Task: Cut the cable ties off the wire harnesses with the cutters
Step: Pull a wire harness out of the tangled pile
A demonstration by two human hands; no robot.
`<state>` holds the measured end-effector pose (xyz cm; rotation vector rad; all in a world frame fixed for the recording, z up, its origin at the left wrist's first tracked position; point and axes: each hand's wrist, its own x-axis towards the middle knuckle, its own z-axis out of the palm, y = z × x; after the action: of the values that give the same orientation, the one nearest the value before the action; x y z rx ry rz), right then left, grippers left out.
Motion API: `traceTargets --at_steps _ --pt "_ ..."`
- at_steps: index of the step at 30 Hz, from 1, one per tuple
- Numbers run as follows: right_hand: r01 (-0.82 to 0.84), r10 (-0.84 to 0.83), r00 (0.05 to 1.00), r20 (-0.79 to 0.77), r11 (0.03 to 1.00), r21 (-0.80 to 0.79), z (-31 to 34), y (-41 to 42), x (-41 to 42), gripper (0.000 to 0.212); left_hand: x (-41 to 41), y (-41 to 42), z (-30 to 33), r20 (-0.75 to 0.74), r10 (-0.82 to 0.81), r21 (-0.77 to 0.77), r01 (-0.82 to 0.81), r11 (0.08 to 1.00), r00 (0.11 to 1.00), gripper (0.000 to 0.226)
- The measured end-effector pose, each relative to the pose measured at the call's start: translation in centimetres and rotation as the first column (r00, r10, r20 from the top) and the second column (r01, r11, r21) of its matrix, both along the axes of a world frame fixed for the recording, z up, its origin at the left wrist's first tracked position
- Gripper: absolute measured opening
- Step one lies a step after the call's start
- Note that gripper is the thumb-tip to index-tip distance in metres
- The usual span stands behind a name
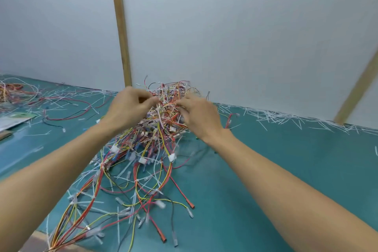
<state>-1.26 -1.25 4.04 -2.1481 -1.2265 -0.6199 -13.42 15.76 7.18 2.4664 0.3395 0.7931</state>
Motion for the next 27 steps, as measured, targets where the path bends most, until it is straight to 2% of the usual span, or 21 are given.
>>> traceTargets --at_steps 1,3,4,5,7,9,11,12,13,14,15,16,17,18,19,20,22,24,25,26,27 --pt "0.015 -0.008 0.996 -0.085 0.997 0.076 -0.1 0.1 -0.3 0.021 0.2 -0.4 0.5 0.022 0.055 -0.018 -0.055 0.998 0.998 0.034" --pt "0.092 0.051 0.925 -0.376 0.931 0.353 0.1 0.1 -1.2 0.022 0.7 -1.6 1.7 0.099 0.125 -0.237 -0.099 0.966 0.987 0.029" --pt "0.107 0.141 0.827 -0.544 0.911 0.397 0.4 0.1 -1.6 0.032 1.1 -2.8 2.4 0.159 0.133 -0.372 -0.066 0.926 0.978 0.027" --pt "0.064 0.227 0.678 -0.699 0.929 0.365 0.7 0.2 -1.9 0.047 1.6 -3.9 3.2 0.212 0.111 -0.442 -0.006 0.897 0.971 0.025" --pt "-0.070 0.373 0.350 -0.859 0.925 0.373 0.8 0.0 -2.4 0.064 2.4 -6.0 4.5 0.193 -0.055 -0.362 0.123 0.924 0.980 0.024" --pt "-0.046 0.615 0.060 -0.786 0.788 0.614 0.7 -0.9 -1.5 0.052 2.5 -6.9 5.5 0.085 -0.187 -0.192 0.201 0.961 0.979 0.023" --pt "0.088 0.784 -0.215 -0.582 0.609 0.788 0.6 -2.1 -0.4 0.047 1.9 -6.3 5.7 0.021 -0.216 -0.041 0.217 0.975 0.976 0.026" --pt "0.117 0.784 -0.308 -0.539 0.594 0.796 0.4 -2.6 0.0 0.052 1.6 -6.0 5.4 -0.029 -0.228 0.033 0.229 0.973 0.973 0.029" --pt "0.105 0.741 -0.354 -0.570 0.637 0.763 0.3 -2.7 0.2 0.056 1.2 -5.9 4.8 -0.114 -0.270 0.085 0.280 0.956 0.956 0.034" --pt "0.067 0.672 -0.365 -0.645 0.710 0.701 0.3 -2.7 0.3 0.059 0.8 -6.1 4.1 -0.197 -0.326 0.093 0.349 0.933 0.925 0.044" --pt "0.014 0.587 -0.324 -0.742 0.787 0.616 0.2 -2.5 0.2 0.060 0.7 -6.1 3.3 -0.230 -0.366 0.055 0.388 0.920 0.902 0.057" --pt "-0.046 0.491 -0.218 -0.844 0.858 0.511 0.2 -2.4 0.2 0.053 0.7 -6.1 2.6 -0.182 -0.373 -0.026 0.375 0.927 0.910 0.068" --pt "-0.080 0.390 -0.062 -0.919 0.916 0.394 0.2 -2.4 0.3 0.040 0.9 -5.6 2.0 -0.062 -0.339 -0.144 0.328 0.934 0.939 0.071" --pt "-0.066 0.313 0.092 -0.945 0.949 0.307 0.4 -2.4 0.5 0.026 1.2 -4.9 1.4 0.083 -0.260 -0.243 0.273 0.931 0.962 0.066" --pt "-0.034 0.280 0.186 -0.942 0.960 0.279 0.8 -2.5 0.8 0.017 1.5 -4.1 0.7 0.181 -0.158 -0.274 0.204 0.940 0.971 0.056" --pt "-0.009 0.296 0.205 -0.933 0.954 0.300 1.4 -2.6 1.1 0.014 1.7 -3.2 -0.2 0.198 -0.074 -0.216 0.117 0.969 0.977 0.043" --pt "0.027 0.442 0.094 -0.892 0.895 0.446 3.1 -3.1 1.6 0.016 2.0 -1.9 -2.3 0.052 0.057 0.125 -0.063 0.990 0.997 0.023" --pt "0.132 0.647 -0.108 -0.755 0.762 0.634 4.3 -3.3 1.9 0.016 2.3 -1.3 -4.2 -0.072 0.124 0.447 -0.079 0.891 0.990 0.032" --pt "0.173 0.702 -0.193 -0.686 0.712 0.680 4.3 -3.3 1.8 0.018 2.5 -1.1 -4.7 -0.084 0.156 0.518 -0.090 0.851 0.984 0.034" --pt "0.168 0.693 -0.231 -0.683 0.719 0.674 3.8 -3.1 1.6 0.015 2.9 -0.9 -4.7 -0.076 0.182 0.556 -0.110 0.824 0.980 0.034" --pt "0.111 0.611 -0.214 -0.762 0.790 0.603 2.8 -2.9 1.3 0.017 3.2 -0.5 -4.5 -0.092 0.210 0.569 -0.122 0.813 0.973 0.033"
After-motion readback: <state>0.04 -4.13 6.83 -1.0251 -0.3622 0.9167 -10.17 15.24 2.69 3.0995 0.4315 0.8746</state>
